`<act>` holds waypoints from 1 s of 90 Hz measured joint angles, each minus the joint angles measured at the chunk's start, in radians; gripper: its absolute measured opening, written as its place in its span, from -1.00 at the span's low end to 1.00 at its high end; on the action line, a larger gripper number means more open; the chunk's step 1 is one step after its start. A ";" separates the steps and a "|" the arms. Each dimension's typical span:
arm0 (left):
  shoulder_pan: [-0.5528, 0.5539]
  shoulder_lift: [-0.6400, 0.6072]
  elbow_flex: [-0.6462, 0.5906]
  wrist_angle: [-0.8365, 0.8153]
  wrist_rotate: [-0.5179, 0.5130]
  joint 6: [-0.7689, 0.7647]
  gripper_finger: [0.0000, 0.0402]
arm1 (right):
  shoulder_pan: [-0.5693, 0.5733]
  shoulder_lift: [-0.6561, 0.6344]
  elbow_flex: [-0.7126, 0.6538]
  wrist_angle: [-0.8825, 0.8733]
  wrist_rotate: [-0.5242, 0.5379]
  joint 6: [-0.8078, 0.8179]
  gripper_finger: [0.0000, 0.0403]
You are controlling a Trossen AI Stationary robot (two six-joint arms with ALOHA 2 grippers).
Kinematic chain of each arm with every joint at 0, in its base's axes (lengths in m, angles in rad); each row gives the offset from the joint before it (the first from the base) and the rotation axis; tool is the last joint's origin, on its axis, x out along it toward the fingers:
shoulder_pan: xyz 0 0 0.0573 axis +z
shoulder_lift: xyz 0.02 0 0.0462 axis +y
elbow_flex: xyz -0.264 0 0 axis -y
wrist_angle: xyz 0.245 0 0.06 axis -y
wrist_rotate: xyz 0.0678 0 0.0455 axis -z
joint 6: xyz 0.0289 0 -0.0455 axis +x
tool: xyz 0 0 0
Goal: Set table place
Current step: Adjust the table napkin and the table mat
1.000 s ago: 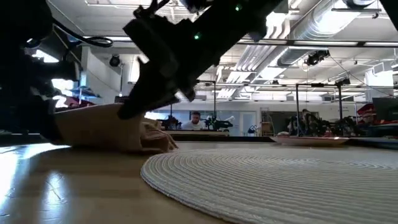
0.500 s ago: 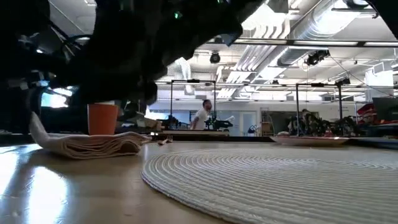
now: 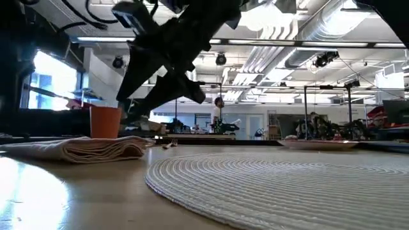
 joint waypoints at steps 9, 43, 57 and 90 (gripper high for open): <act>-0.030 0.000 -0.031 0.156 0.000 -0.041 -0.42 | -0.023 0.001 -0.008 0.008 0.016 0.041 -0.31; -0.052 0.013 -0.183 0.308 0.059 -0.132 -0.55 | 0.014 0.012 -0.169 0.162 -0.058 0.137 -0.57; -0.055 -0.005 -0.160 0.310 0.080 -0.105 -0.56 | 0.082 0.010 -0.154 0.173 -0.073 0.054 -0.66; -0.045 0.017 -0.214 0.743 -0.034 -0.104 -0.56 | 0.115 -0.085 -0.130 0.017 0.102 0.165 -0.81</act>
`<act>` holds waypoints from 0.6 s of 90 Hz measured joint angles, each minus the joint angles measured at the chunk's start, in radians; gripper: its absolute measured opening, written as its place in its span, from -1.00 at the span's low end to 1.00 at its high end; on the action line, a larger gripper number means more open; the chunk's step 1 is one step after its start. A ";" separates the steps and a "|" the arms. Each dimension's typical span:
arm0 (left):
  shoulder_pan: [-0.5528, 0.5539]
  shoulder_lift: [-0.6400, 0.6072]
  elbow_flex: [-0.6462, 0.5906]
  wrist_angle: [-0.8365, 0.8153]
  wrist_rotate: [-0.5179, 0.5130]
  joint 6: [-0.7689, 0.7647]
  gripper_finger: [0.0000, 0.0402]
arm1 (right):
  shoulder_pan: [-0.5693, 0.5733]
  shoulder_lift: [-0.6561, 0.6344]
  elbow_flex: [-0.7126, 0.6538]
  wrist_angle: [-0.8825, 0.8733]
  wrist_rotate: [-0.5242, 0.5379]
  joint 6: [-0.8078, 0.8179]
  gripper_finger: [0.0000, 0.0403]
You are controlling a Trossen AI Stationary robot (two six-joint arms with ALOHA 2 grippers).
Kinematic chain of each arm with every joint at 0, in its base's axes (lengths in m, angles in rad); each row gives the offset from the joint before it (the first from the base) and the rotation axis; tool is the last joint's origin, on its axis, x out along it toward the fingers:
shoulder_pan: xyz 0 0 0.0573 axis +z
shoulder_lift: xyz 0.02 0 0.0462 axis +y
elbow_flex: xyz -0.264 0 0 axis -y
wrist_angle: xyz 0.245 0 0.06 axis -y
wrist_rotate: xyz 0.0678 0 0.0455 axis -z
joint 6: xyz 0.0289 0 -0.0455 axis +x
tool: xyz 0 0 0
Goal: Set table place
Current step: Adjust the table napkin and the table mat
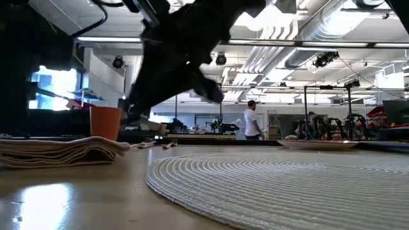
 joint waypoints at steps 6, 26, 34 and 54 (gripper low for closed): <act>0.004 0.025 -0.027 0.132 -0.074 -0.008 -0.58 | 0.000 -0.037 0.001 -0.080 0.087 0.046 -0.85; 0.035 0.241 -0.055 0.390 -0.126 0.010 -0.74 | 0.001 -0.184 0.007 -0.275 0.158 0.056 -0.94; 0.030 0.337 -0.052 0.563 -0.019 0.138 -0.81 | 0.016 -0.206 0.005 -0.360 0.128 0.050 -0.95; -0.011 0.383 0.018 0.498 0.254 0.286 -0.98 | 0.107 -0.208 -0.068 -0.433 -0.017 -0.066 -0.96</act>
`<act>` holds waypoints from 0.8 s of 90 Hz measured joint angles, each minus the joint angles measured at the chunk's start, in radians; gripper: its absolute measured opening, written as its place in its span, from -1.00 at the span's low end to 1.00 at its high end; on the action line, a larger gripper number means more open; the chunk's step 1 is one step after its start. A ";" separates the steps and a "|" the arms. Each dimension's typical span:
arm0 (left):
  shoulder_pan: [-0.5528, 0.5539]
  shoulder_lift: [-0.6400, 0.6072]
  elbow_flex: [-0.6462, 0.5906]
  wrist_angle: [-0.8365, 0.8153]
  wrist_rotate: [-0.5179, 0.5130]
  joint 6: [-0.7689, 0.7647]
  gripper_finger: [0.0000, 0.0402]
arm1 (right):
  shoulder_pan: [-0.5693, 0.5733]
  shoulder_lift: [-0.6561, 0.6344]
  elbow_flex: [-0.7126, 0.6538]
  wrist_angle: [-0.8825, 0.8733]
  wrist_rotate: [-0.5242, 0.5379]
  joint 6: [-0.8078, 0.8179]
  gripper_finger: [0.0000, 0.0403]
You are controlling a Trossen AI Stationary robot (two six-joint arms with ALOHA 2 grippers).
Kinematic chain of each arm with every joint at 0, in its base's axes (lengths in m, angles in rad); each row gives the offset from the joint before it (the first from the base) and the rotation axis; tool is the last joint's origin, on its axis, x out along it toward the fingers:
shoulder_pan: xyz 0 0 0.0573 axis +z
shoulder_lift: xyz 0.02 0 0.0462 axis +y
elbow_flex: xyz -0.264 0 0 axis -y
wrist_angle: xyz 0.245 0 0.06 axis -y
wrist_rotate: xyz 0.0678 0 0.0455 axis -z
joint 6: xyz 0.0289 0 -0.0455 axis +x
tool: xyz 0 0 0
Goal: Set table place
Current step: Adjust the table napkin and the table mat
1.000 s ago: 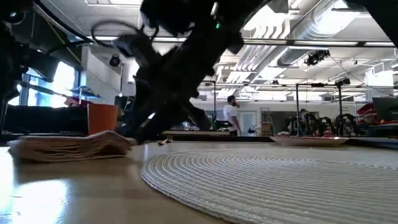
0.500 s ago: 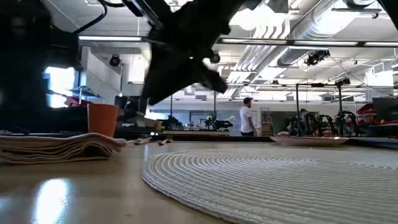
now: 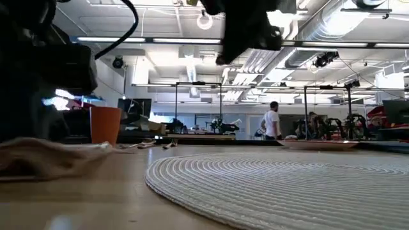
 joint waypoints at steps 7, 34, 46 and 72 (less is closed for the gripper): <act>-0.019 -0.031 0.021 -0.084 0.005 -0.040 -0.99 | 0.026 0.001 -0.062 0.006 -0.002 0.018 -0.96; -0.066 -0.128 0.080 -0.181 -0.160 -0.517 -1.00 | 0.113 0.001 -0.366 0.320 -0.001 0.219 -0.96; -0.064 -0.060 0.079 -0.203 -0.215 -0.651 -1.00 | 0.083 -0.006 -0.480 0.522 0.018 0.277 -0.96; -0.103 0.010 0.087 -0.324 0.003 -0.677 -1.00 | -0.059 -0.002 -0.525 0.677 0.071 0.134 -1.00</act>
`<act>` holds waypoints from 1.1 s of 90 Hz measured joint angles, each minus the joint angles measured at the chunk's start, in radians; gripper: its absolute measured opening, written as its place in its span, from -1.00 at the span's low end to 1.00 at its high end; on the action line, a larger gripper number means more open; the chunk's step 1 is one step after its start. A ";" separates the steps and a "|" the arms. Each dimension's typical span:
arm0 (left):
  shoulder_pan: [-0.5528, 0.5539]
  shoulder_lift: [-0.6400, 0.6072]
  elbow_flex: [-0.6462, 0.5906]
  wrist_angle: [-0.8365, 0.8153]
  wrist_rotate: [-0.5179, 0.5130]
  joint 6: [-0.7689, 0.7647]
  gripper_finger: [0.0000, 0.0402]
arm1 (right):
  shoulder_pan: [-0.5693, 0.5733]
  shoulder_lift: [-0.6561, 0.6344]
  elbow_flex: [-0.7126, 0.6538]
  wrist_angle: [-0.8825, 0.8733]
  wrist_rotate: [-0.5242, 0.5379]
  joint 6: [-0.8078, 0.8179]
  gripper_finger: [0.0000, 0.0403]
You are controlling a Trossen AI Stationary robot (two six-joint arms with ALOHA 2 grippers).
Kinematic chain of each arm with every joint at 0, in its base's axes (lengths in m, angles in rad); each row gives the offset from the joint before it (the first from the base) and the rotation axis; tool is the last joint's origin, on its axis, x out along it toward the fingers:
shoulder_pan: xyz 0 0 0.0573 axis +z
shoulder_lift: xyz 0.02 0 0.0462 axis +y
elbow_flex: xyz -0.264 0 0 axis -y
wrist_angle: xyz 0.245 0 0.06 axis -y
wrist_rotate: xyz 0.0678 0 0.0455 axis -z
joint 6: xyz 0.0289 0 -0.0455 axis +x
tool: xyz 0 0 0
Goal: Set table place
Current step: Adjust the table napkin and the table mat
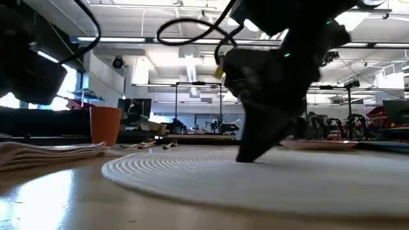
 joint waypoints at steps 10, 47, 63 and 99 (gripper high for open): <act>0.000 -0.033 -0.003 -0.066 0.002 -0.046 -1.00 | -0.059 0.002 0.010 -0.001 -0.003 -0.078 -1.00; 0.045 -0.156 -0.010 -0.299 -0.169 -0.048 -1.00 | -0.120 0.010 0.130 -0.057 -0.073 -0.055 -1.00; 0.095 -0.155 -0.021 -0.348 -0.198 0.100 -1.00 | -0.097 0.073 0.132 -0.046 -0.094 -0.049 -1.00; 0.103 -0.258 0.056 -0.487 -0.152 0.273 -1.00 | -0.078 0.107 0.220 -0.034 -0.118 -0.050 -1.00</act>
